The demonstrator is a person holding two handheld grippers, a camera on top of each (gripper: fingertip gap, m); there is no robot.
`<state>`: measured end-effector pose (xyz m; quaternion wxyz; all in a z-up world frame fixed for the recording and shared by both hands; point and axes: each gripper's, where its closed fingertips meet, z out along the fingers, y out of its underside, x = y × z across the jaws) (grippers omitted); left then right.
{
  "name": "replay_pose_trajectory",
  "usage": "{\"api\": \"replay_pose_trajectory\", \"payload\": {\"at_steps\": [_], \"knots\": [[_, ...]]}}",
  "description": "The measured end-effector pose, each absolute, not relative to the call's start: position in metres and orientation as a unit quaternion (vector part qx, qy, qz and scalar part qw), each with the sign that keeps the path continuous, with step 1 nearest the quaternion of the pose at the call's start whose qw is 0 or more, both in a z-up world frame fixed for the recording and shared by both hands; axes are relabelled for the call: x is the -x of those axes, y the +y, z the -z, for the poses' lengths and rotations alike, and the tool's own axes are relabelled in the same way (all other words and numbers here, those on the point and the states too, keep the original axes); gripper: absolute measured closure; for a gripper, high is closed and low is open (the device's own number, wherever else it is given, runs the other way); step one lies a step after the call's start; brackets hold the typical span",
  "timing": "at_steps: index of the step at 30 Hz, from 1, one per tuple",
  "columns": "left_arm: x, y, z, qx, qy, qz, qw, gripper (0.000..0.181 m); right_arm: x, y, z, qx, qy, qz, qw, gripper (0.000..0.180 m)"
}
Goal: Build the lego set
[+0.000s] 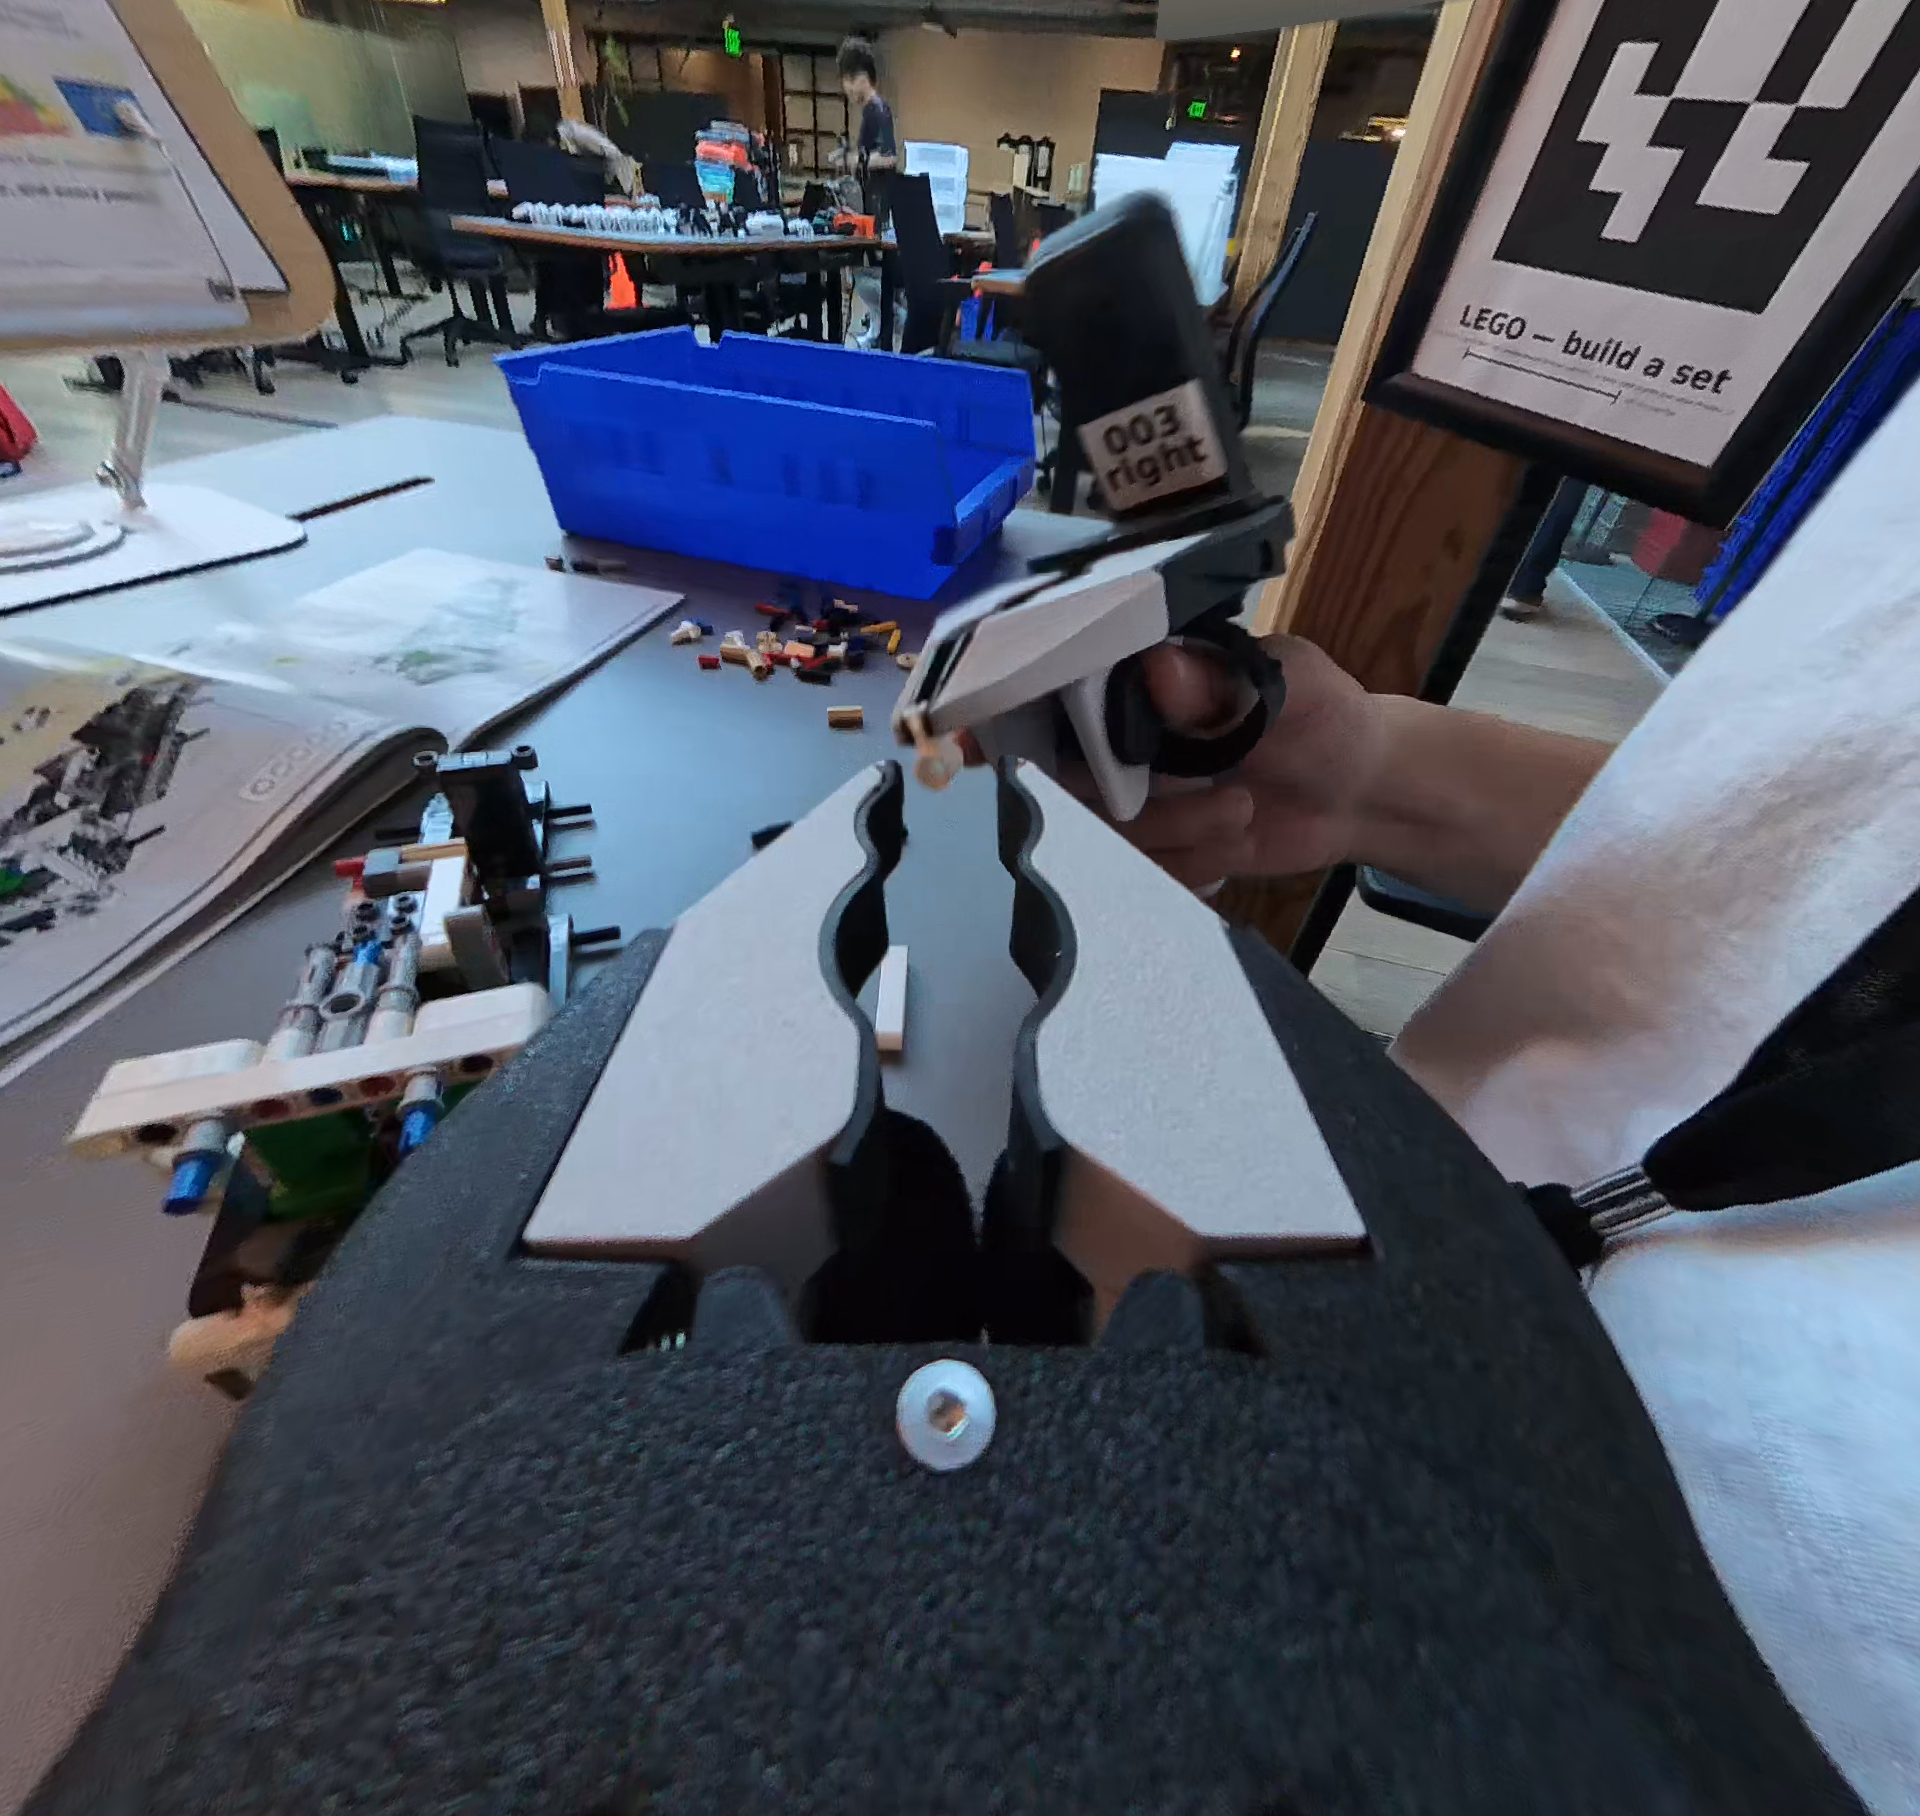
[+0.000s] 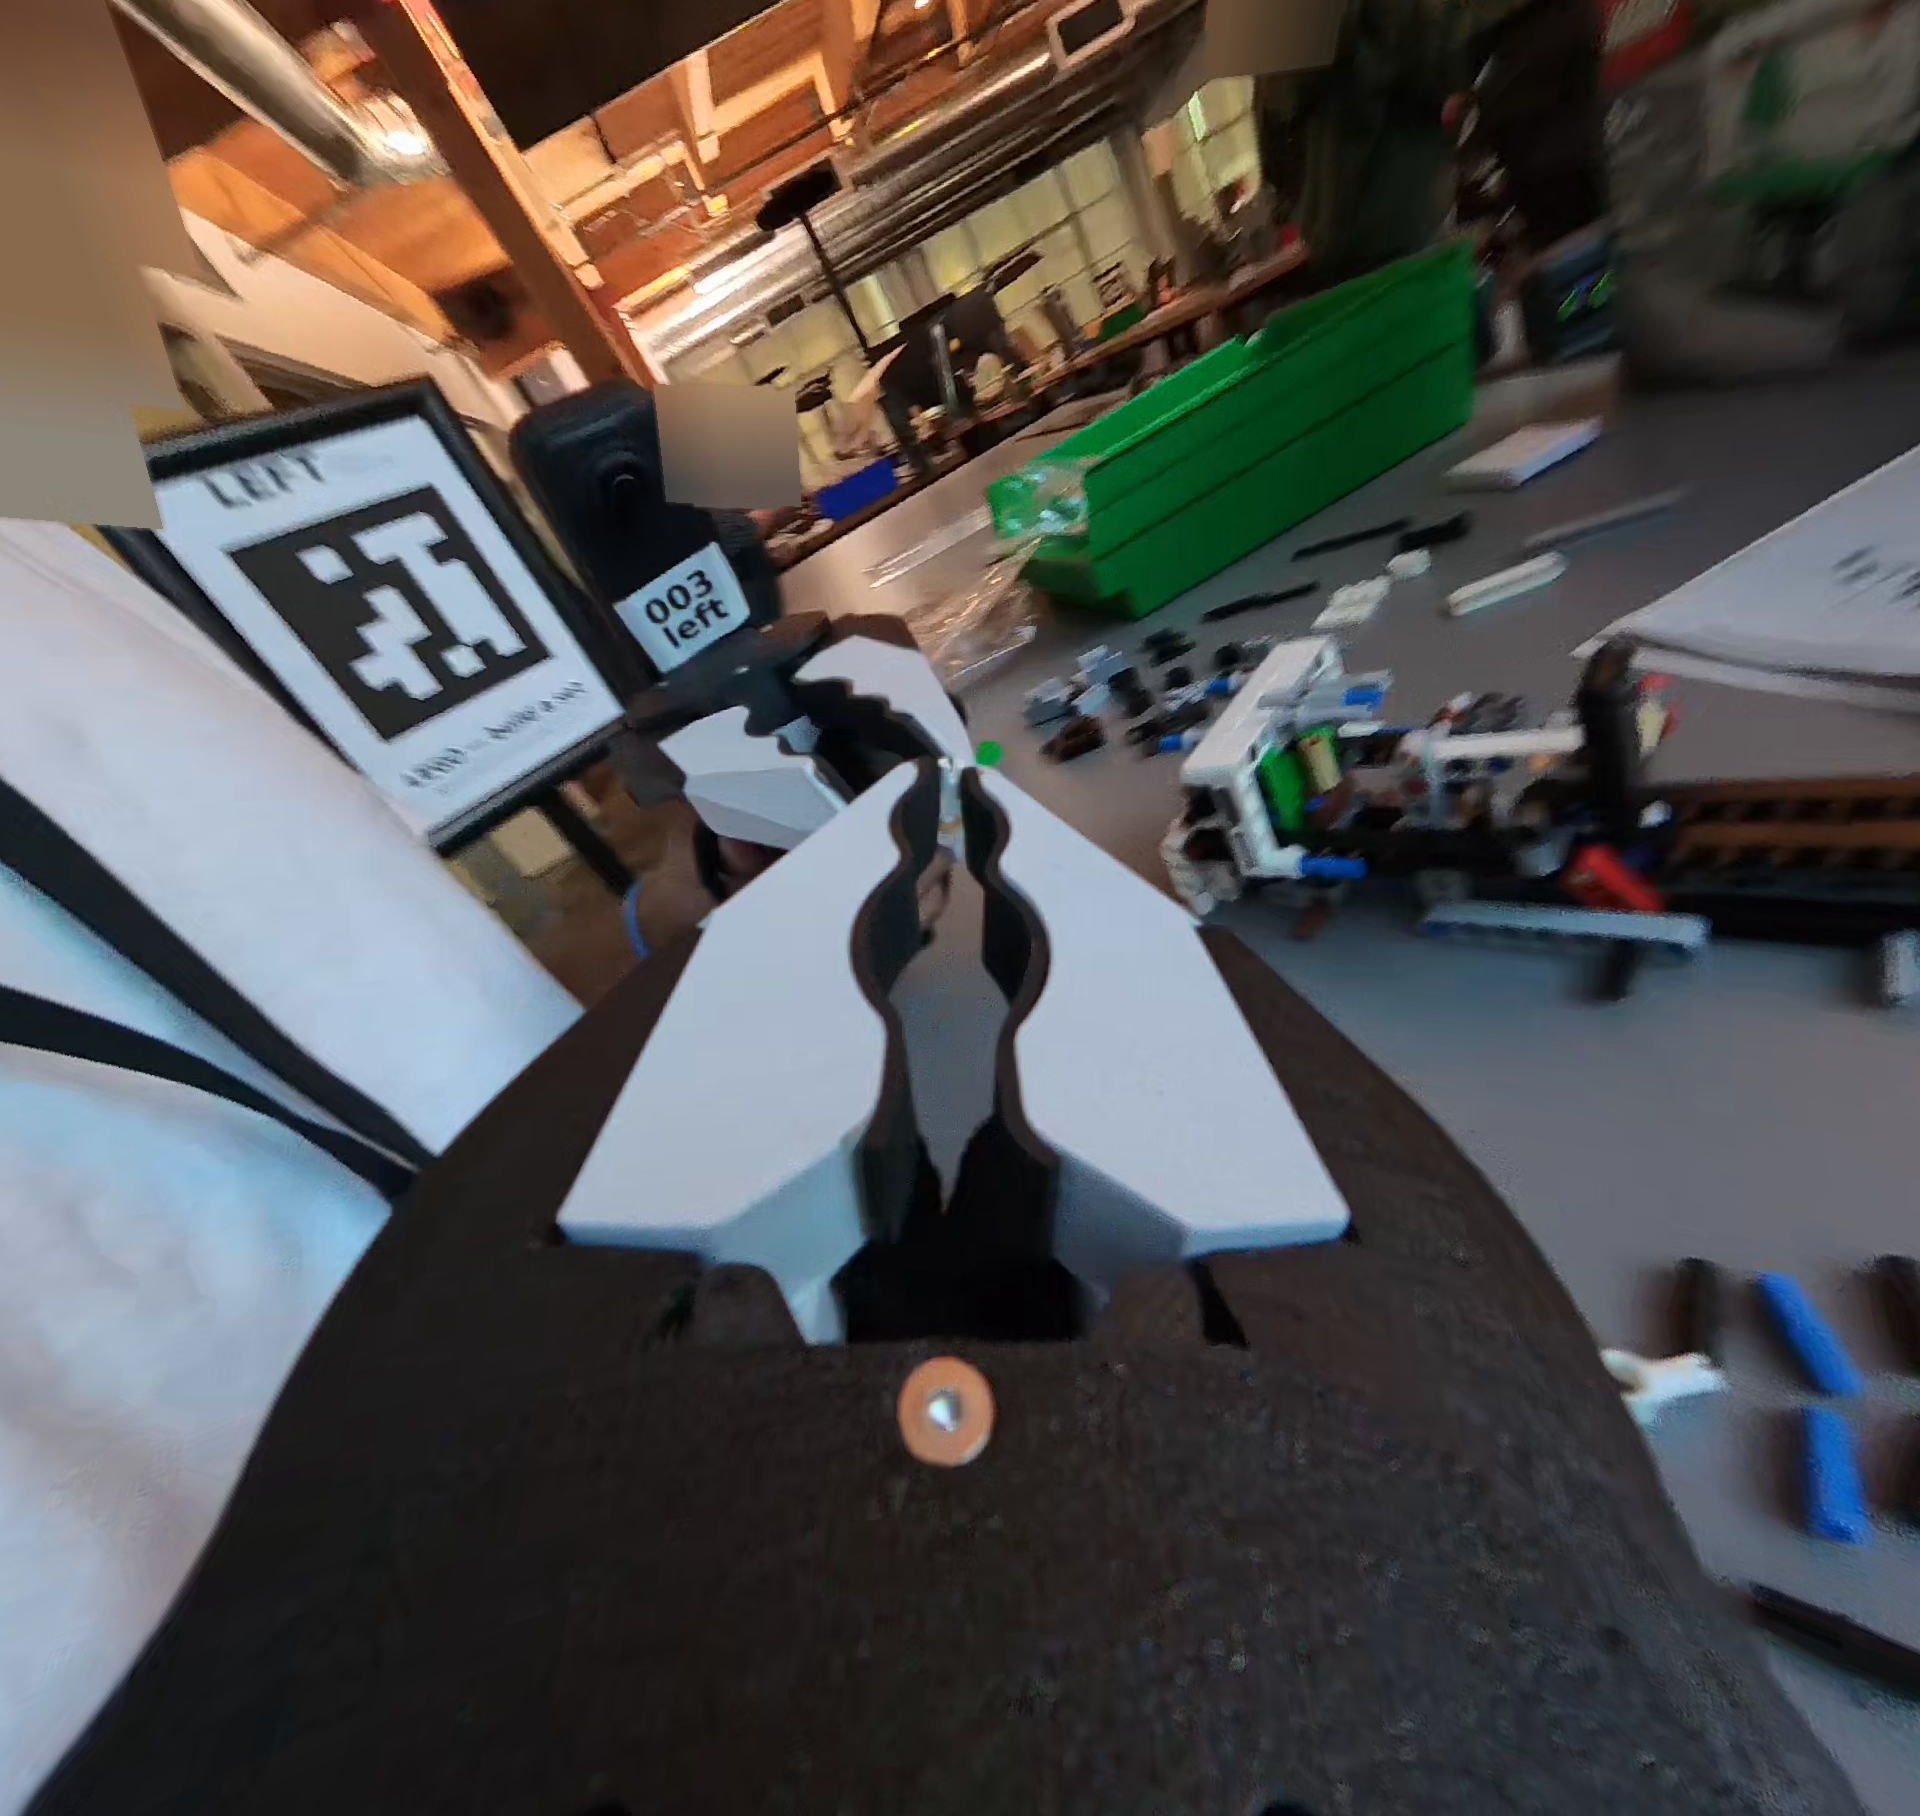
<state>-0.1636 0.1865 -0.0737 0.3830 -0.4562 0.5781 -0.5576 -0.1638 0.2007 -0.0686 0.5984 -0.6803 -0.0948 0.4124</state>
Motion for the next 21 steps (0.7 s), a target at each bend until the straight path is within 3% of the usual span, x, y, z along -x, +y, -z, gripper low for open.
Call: {"api": "replay_pose_trajectory", "payload": {"at_steps": [4, 9, 16, 21], "knots": [[0.163, 0.193, 0.084, 0.495, 0.561, 0.579, 0.324, 0.163, 0.15, 0.202, 0.07, 0.658, -0.204, -0.205, 0.695, 0.177], [0.166, 0.189, 0.079, 0.52, 0.504, 0.664, 0.184, 0.149, 0.155, 0.197, 0.08, 0.583, -0.371, 0.025, 0.722, 0.177], [0.161, 0.183, 0.075, 0.524, 0.476, 0.702, 0.076, 0.151, 0.167, 0.191, 0.07, 0.539, -0.402, 0.062, 0.738, 0.177], [0.163, 0.173, 0.076, 0.511, 0.502, 0.695, 0.058, 0.162, 0.172, 0.186, 0.07, 0.524, -0.42, 0.074, 0.737, 0.177]]}}
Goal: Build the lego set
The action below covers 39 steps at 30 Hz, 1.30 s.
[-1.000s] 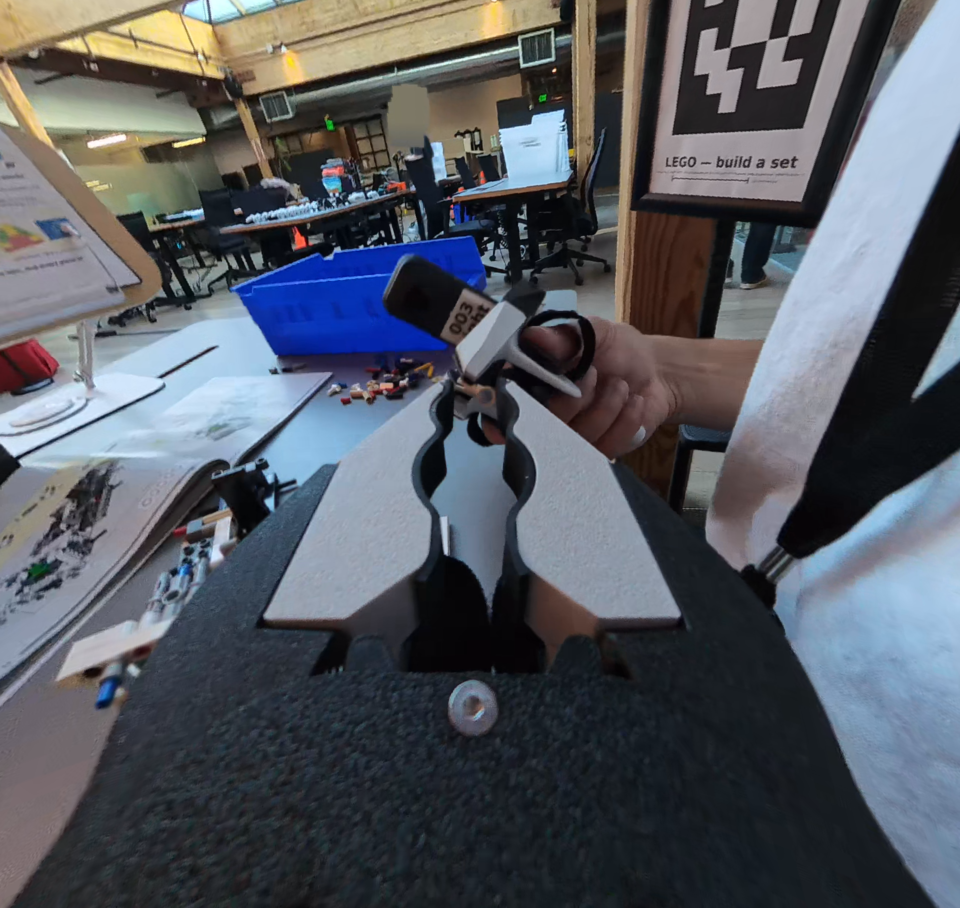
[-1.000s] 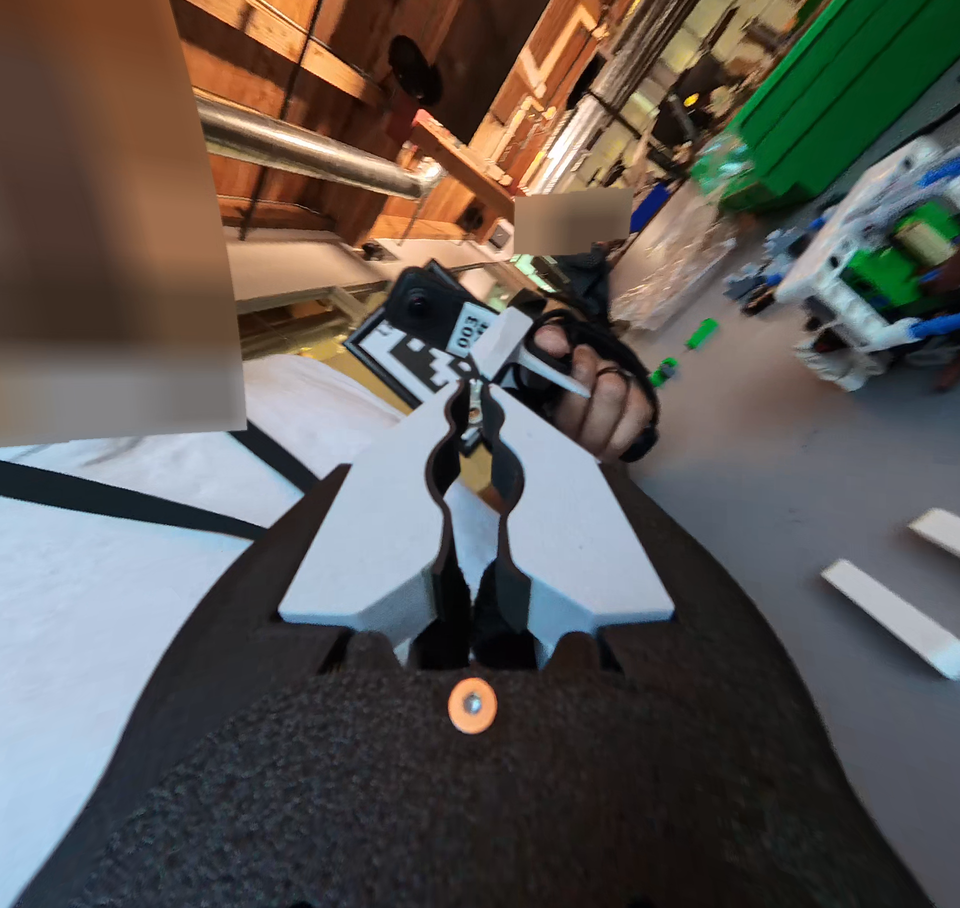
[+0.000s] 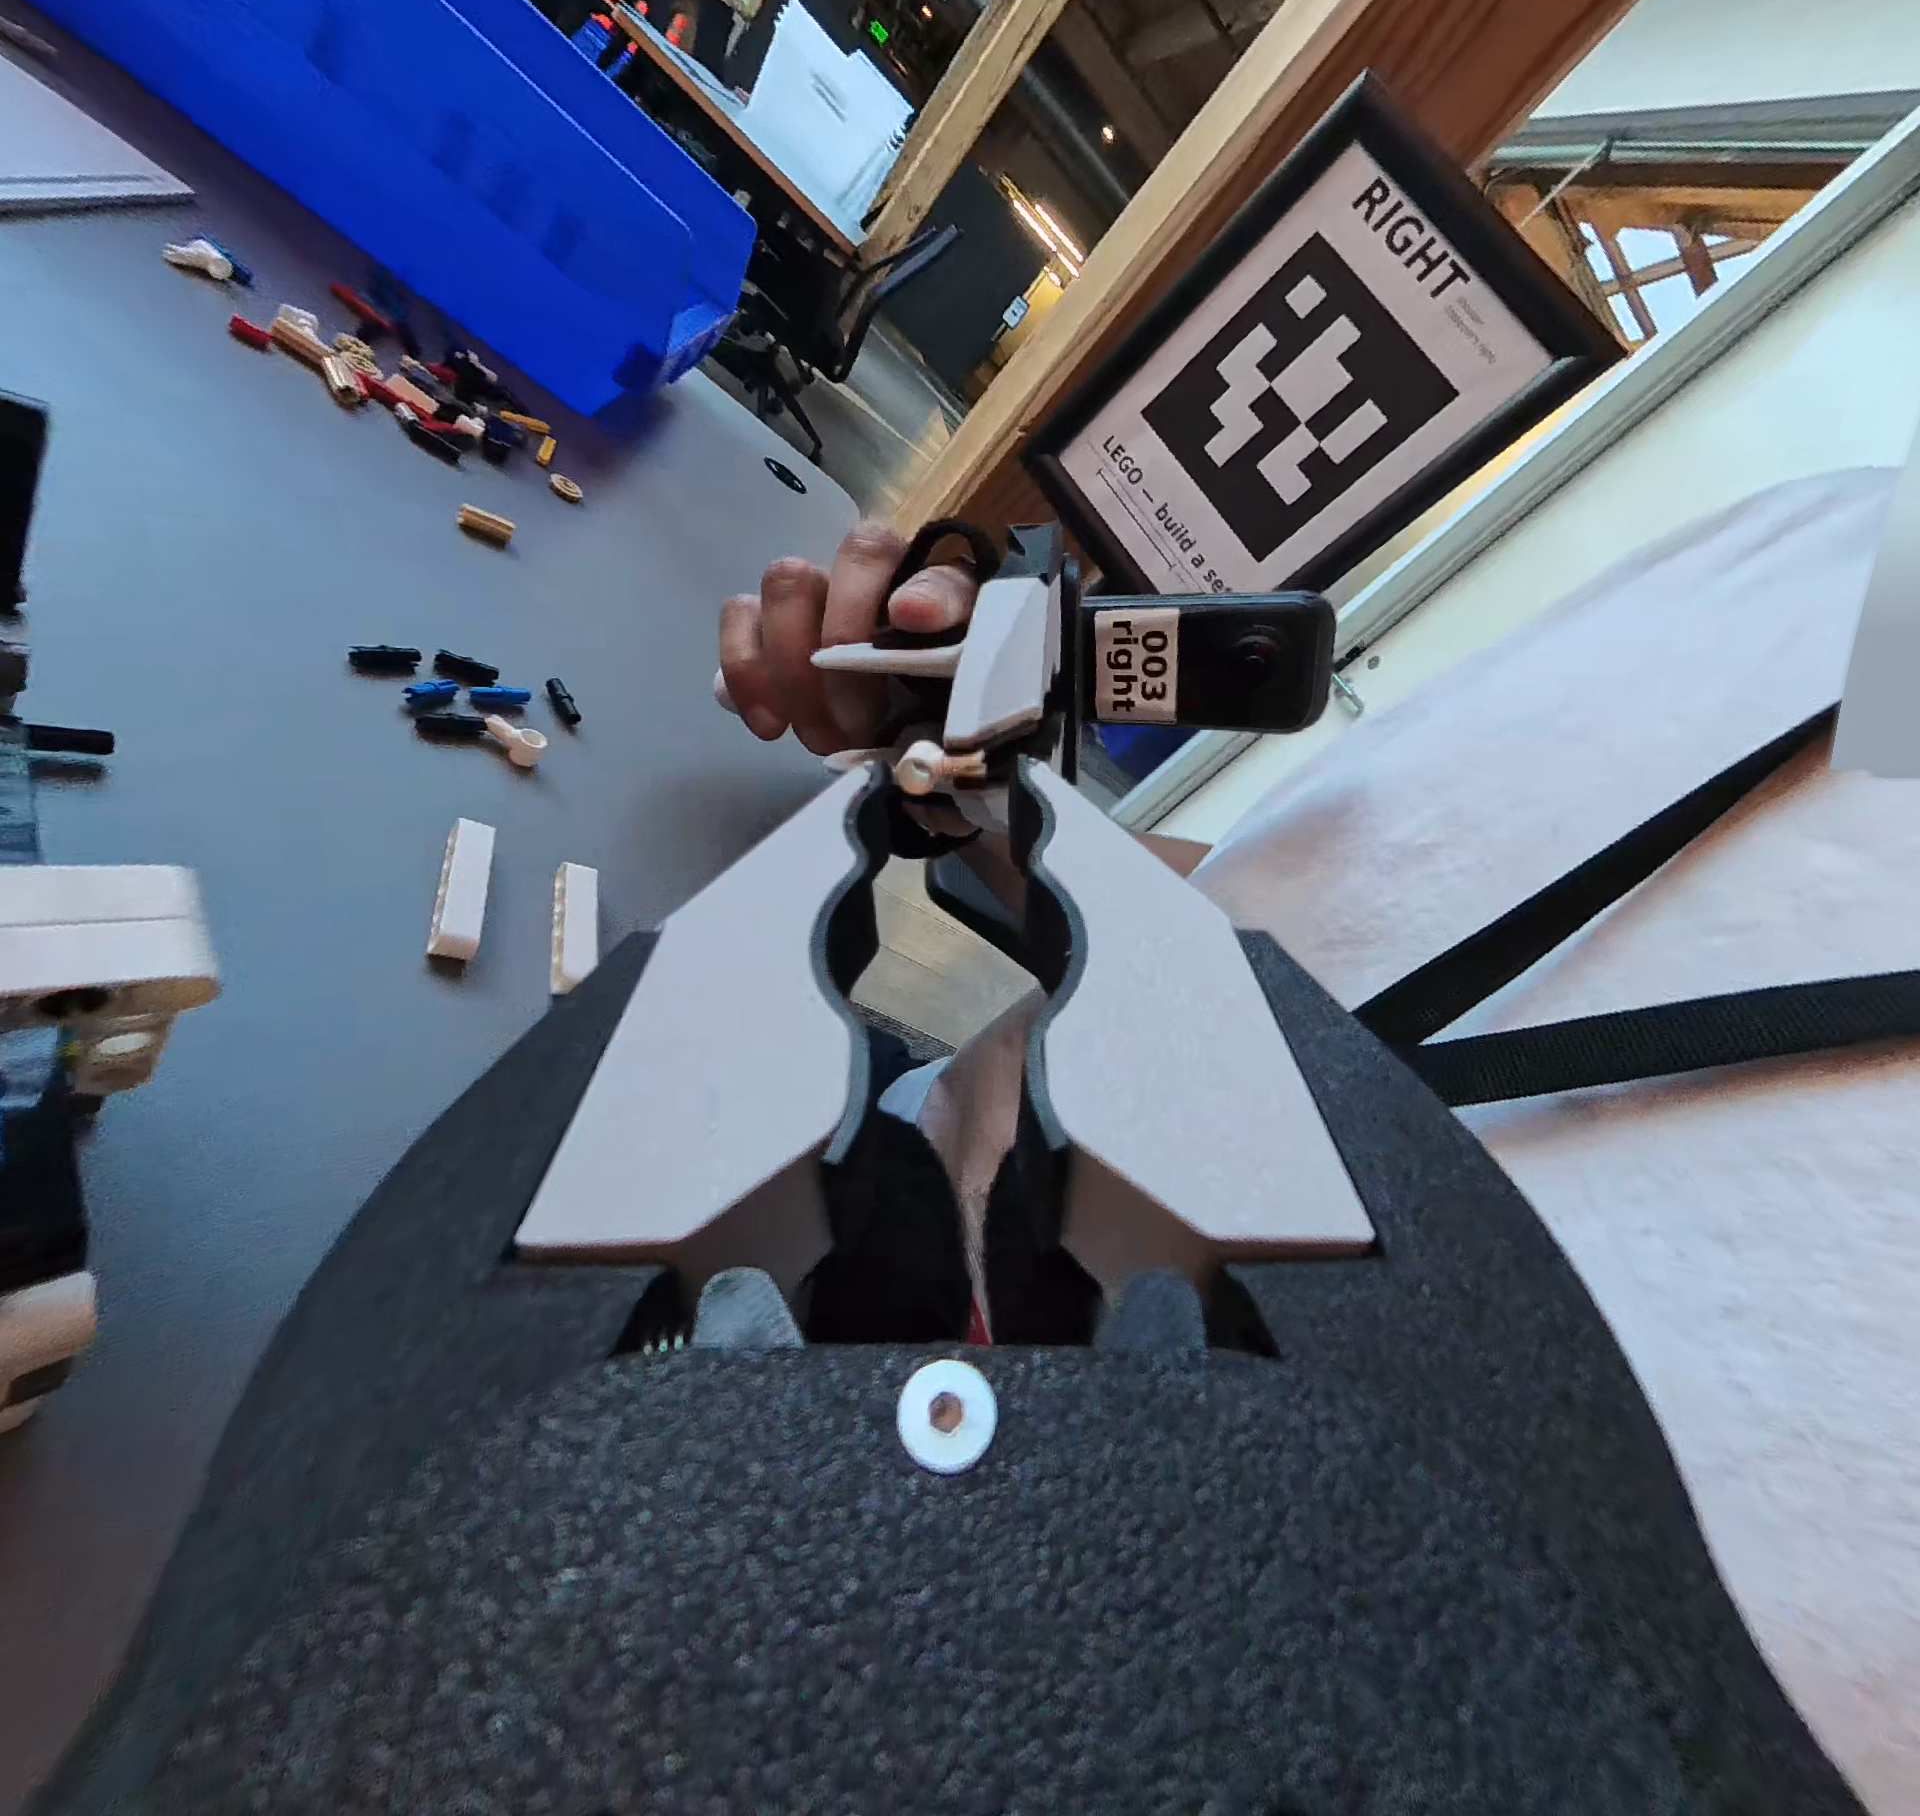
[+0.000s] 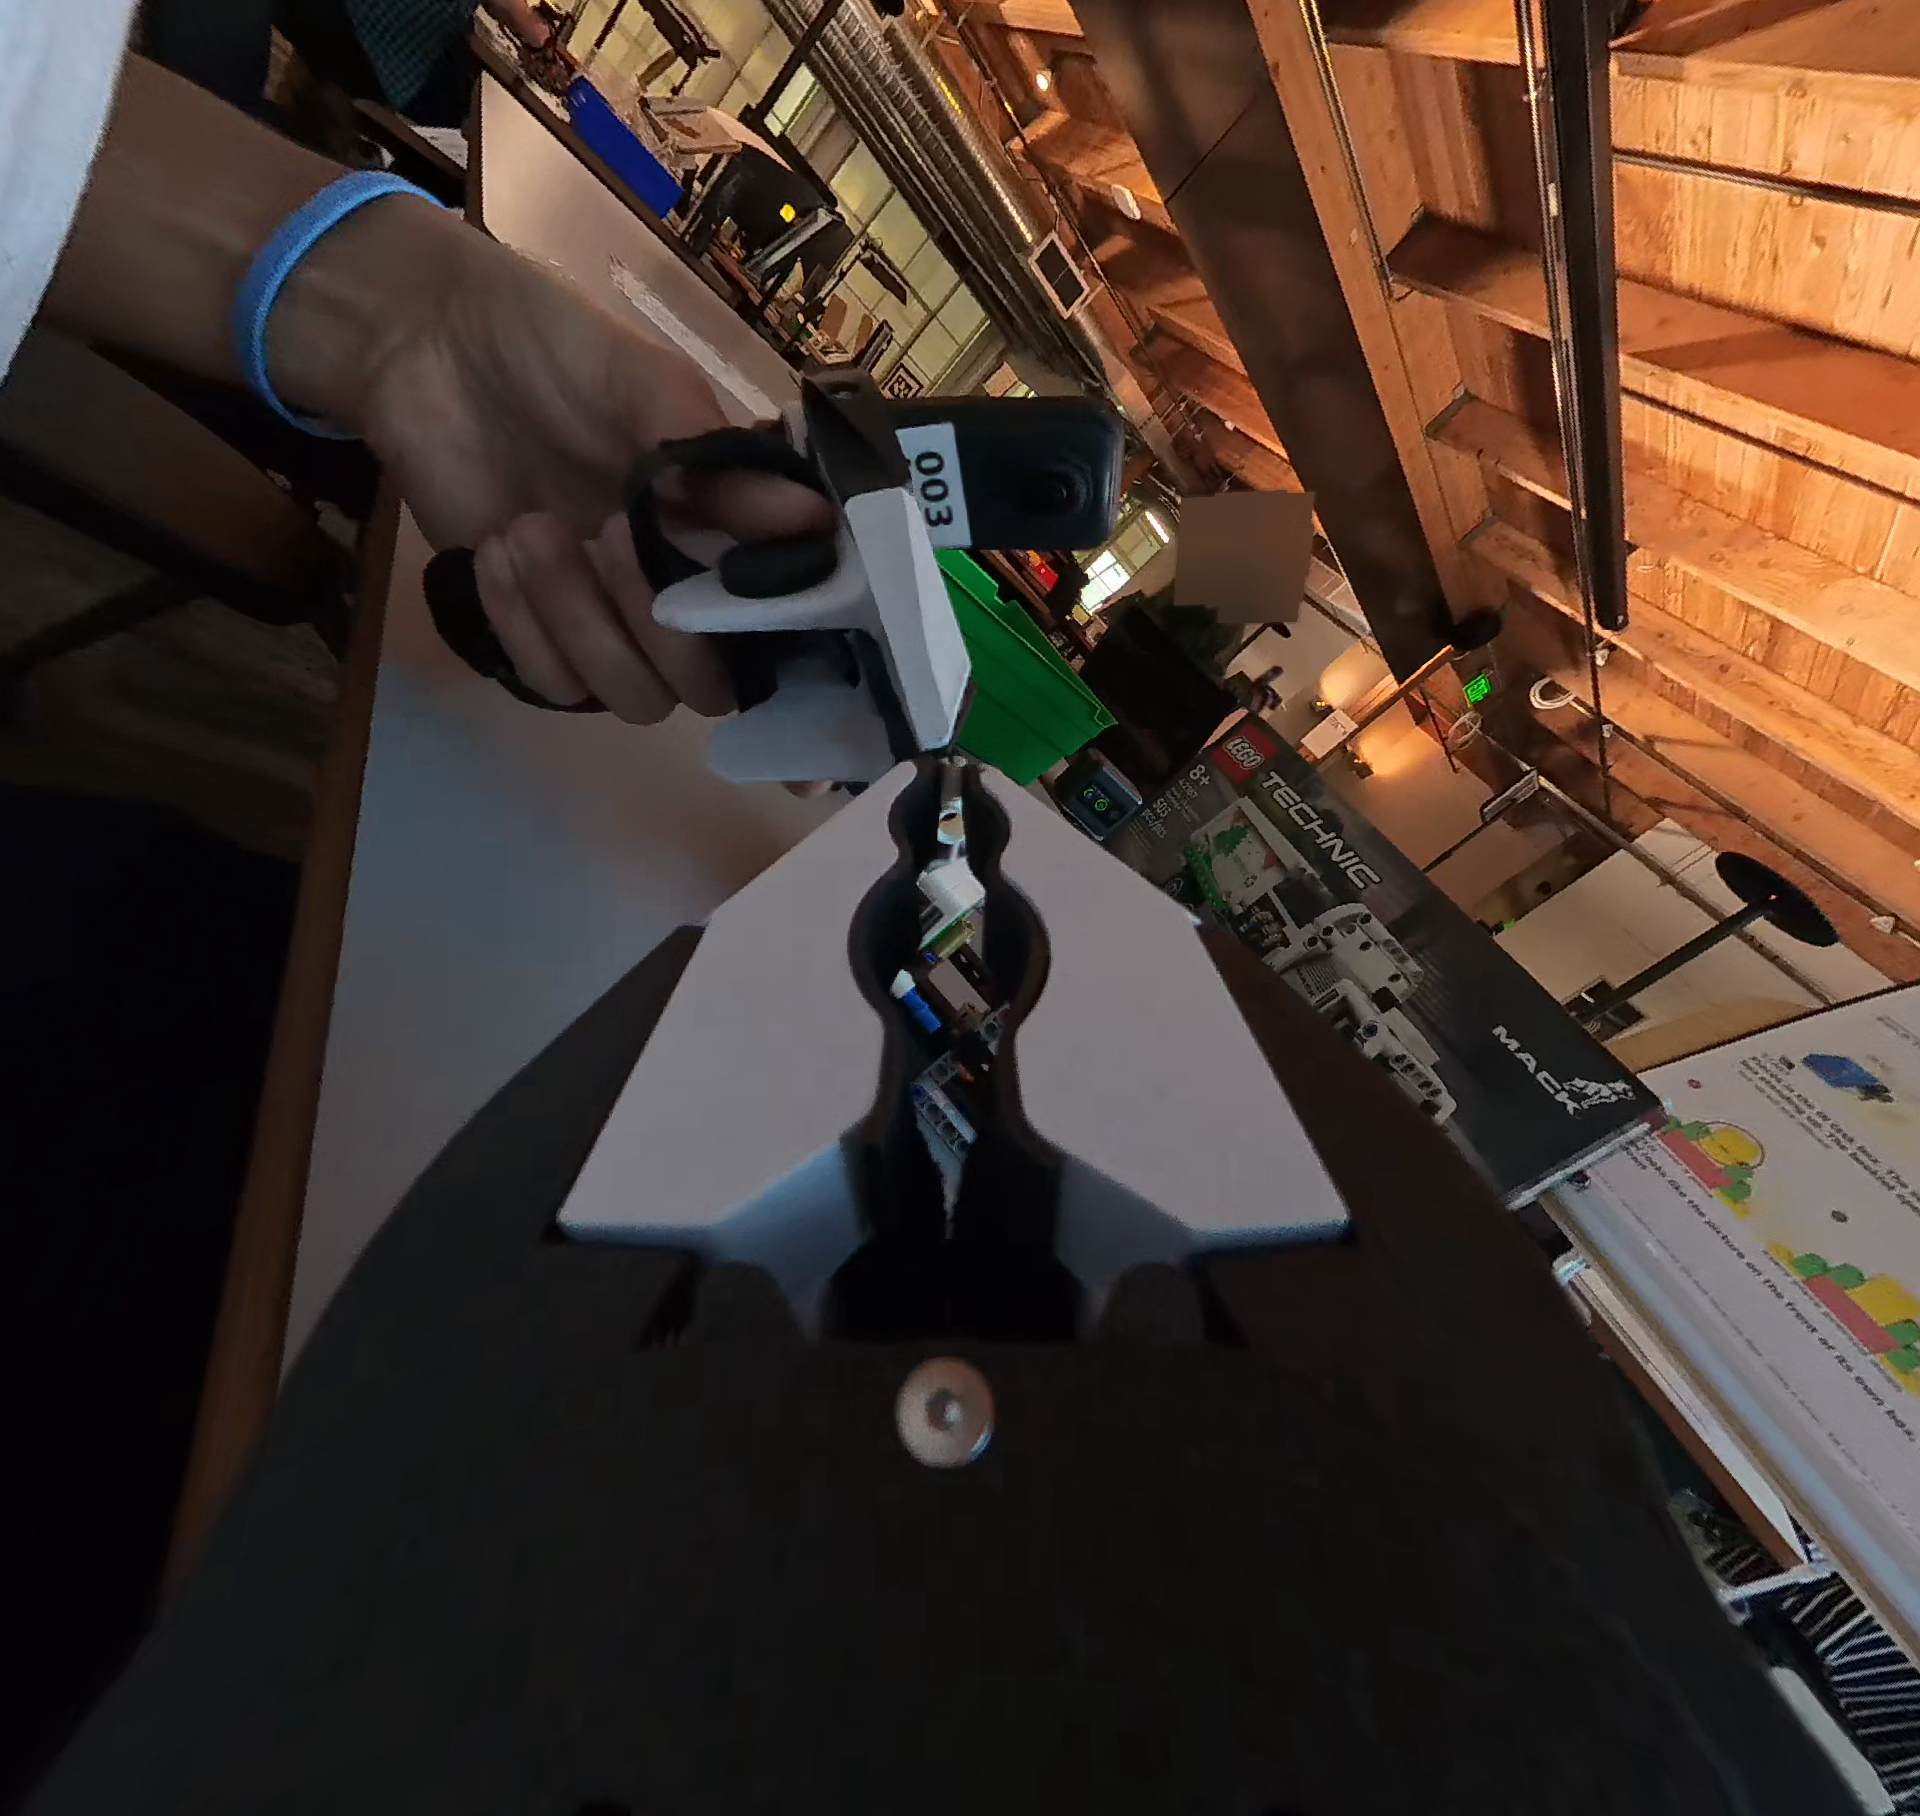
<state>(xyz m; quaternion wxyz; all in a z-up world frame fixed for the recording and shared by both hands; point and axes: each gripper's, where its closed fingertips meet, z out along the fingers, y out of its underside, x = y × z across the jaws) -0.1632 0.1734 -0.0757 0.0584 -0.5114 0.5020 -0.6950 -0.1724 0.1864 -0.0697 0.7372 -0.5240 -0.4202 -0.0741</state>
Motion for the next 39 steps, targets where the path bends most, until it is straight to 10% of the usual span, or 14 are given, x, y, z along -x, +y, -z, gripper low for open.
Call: {"api": "replay_pose_trajectory", "payload": {"at_steps": [18, 39], "knots": [[0.163, 0.165, 0.077, 0.507, 0.505, 0.699, 0.004, 0.168, 0.175, 0.18, 0.073, 0.529, -0.426, 0.028, 0.733, 0.176], [0.182, 0.235, 0.102, 0.499, 0.59, 0.442, 0.456, 0.167, 0.055, 0.168, 0.141, 0.852, -0.14, -0.09, 0.496, 0.15]]}}
